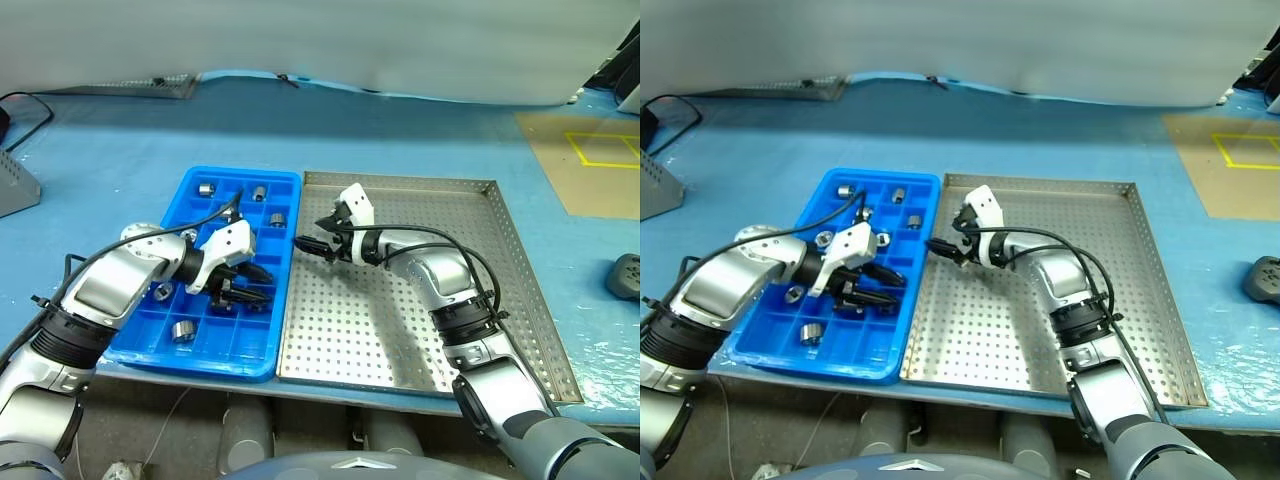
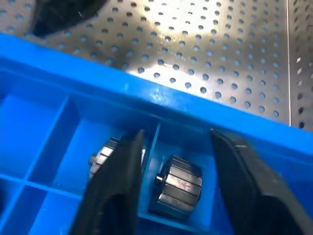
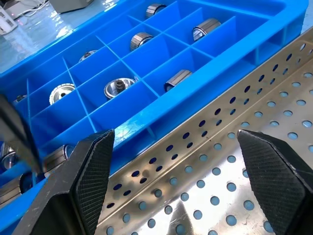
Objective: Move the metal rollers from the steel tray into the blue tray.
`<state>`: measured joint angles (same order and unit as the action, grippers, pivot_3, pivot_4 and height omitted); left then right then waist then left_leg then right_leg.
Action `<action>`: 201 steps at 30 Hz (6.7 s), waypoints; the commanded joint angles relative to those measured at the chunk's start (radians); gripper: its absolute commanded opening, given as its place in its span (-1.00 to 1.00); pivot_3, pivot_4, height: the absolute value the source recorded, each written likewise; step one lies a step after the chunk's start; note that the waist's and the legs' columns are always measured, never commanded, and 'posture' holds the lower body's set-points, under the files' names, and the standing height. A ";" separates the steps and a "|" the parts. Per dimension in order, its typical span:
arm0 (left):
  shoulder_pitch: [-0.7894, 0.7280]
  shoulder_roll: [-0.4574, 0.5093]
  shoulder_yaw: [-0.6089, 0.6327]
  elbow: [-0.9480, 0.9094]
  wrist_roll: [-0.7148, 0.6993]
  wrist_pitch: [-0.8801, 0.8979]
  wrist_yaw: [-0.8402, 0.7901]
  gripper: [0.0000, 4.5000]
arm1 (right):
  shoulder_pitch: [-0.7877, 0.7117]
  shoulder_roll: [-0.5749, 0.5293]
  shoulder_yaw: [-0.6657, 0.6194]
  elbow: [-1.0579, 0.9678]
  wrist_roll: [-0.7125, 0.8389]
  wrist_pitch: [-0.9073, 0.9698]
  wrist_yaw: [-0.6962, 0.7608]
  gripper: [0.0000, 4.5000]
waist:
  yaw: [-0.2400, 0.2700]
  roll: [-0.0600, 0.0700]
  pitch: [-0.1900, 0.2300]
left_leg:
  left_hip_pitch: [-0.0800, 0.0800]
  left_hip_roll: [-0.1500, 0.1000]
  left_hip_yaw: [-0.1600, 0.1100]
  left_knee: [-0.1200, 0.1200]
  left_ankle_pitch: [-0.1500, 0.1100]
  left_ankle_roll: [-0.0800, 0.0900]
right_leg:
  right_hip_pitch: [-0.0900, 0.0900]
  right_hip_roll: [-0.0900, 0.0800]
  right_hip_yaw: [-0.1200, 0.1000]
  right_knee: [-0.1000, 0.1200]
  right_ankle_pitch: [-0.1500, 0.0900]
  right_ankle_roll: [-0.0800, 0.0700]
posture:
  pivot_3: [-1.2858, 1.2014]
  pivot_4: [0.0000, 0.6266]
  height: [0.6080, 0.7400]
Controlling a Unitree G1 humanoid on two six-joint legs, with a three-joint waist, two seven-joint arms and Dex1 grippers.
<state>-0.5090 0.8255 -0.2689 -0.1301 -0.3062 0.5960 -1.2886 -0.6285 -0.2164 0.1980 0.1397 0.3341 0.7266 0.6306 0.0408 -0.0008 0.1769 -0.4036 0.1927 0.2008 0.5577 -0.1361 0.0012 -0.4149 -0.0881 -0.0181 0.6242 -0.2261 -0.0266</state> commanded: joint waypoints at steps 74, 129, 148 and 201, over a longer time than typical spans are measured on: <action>-0.045 -0.003 -0.066 0.029 0.165 -0.070 0.025 0.76 | 0.025 0.024 -0.017 -0.037 -0.014 -0.026 0.008 0.87 | 0.007 0.000 0.000 | 0.001 0.013 -0.001 -0.005 0.006 -0.013 | -0.007 0.013 -0.002 -0.001 0.006 -0.010 | -0.07 -0.52 1.00; -0.039 0.014 -0.072 0.057 0.200 -0.164 -0.032 0.18 | 0.032 0.036 -0.017 -0.029 -0.021 -0.035 0.006 0.87 | 0.002 0.000 0.001 | 0.000 0.014 -0.002 -0.009 0.009 -0.016 | -0.009 0.015 -0.004 -0.003 0.008 -0.015 | -0.08 -0.52 1.00; -0.006 -0.026 -0.212 0.105 0.338 -0.183 -0.031 0.11 | 0.035 0.039 -0.018 -0.030 -0.022 -0.039 -0.001 0.87 | -0.002 0.002 -0.001 | 0.005 0.014 -0.002 -0.009 0.009 -0.016 | -0.005 0.015 -0.003 -0.004 0.008 -0.014 | -0.08 -0.52 1.00; -0.025 -0.005 -0.093 0.048 0.224 -0.178 -0.006 -0.16 | 0.044 0.047 -0.019 -0.018 -0.029 -0.044 -0.001 0.87 | 0.000 0.004 -0.005 | 0.002 0.013 -0.001 -0.012 0.009 -0.016 | -0.008 0.015 -0.004 -0.004 0.005 -0.014 | -0.08 -0.52 1.00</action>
<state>-0.5291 0.8185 -0.3604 -0.0759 -0.0977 0.4328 -1.3005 -0.5889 -0.1751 0.1898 0.1468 0.3000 0.6976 0.6269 0.0411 0.0031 0.1715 -0.4018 0.2062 0.2002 0.5455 -0.1272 -0.0146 -0.4225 -0.0735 -0.0218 0.6204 -0.2208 -0.0402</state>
